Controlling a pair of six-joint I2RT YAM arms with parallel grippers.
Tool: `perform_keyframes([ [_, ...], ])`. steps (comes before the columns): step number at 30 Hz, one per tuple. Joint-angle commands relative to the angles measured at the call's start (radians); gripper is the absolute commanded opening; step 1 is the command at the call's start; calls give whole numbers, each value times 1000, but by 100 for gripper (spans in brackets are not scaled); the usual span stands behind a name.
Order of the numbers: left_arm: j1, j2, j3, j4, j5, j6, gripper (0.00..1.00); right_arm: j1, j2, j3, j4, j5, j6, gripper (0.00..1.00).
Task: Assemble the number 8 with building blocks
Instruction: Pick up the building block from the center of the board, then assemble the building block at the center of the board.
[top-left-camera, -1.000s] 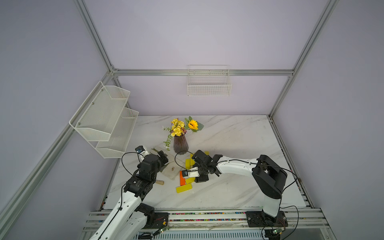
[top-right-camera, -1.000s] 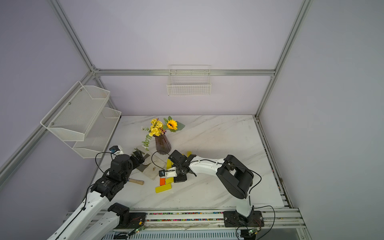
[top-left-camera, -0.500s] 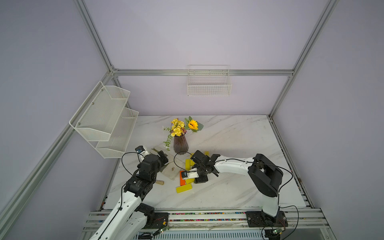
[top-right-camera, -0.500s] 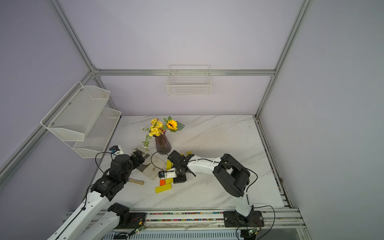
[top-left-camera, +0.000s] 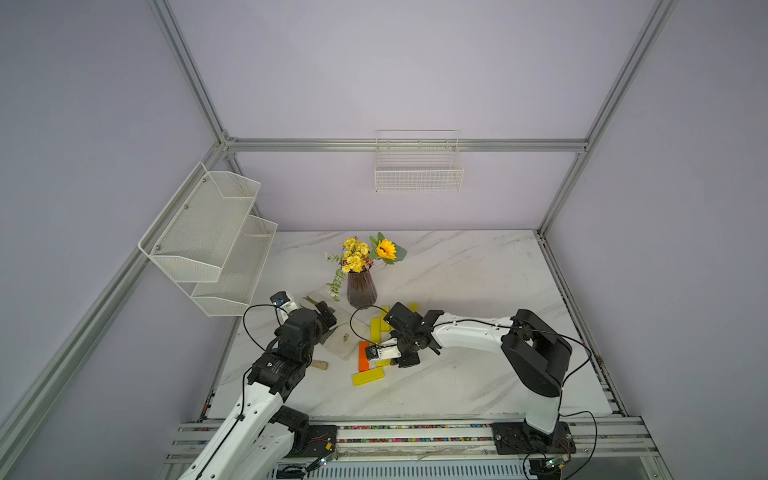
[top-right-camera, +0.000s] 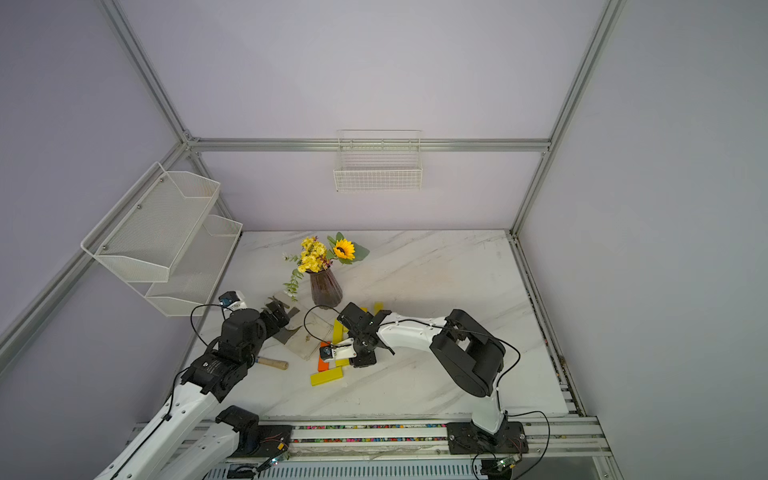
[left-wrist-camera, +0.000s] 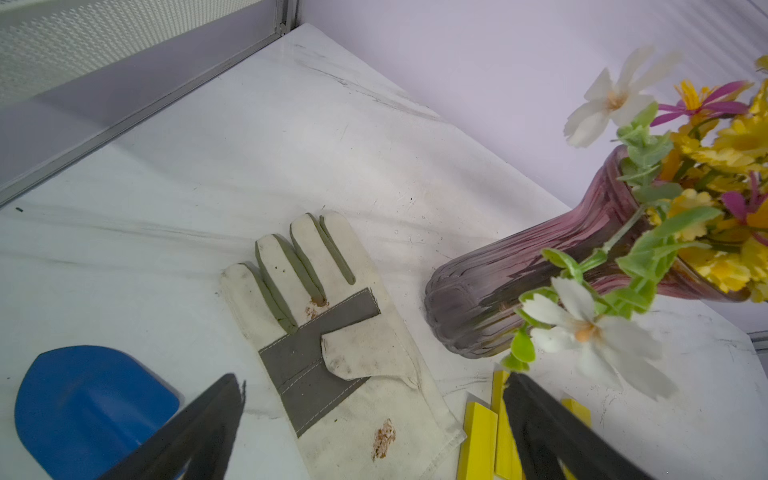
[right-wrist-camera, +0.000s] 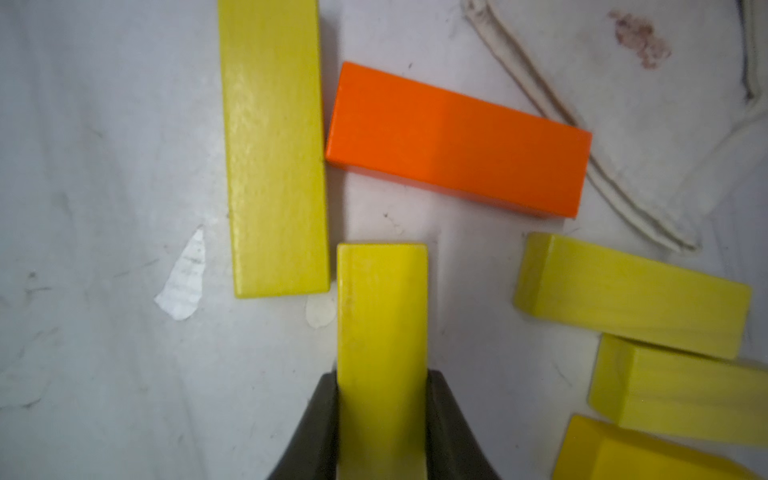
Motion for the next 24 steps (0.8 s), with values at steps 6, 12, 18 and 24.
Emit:
perform_keyframes([
  [6, -6, -5, 8, 41, -14, 13, 100, -153, -212, 0, 13, 109, 8, 19],
  [12, -7, -11, 8, 44, -30, 7, 100, -395, -241, -72, 70, 83, -128, 20],
  [18, -6, 8, 20, 58, -33, 13, 100, -574, -144, -32, 114, -56, -229, 20],
  [24, -6, 31, 28, 59, -34, 13, 100, -657, -6, 64, 107, -130, -289, 20],
])
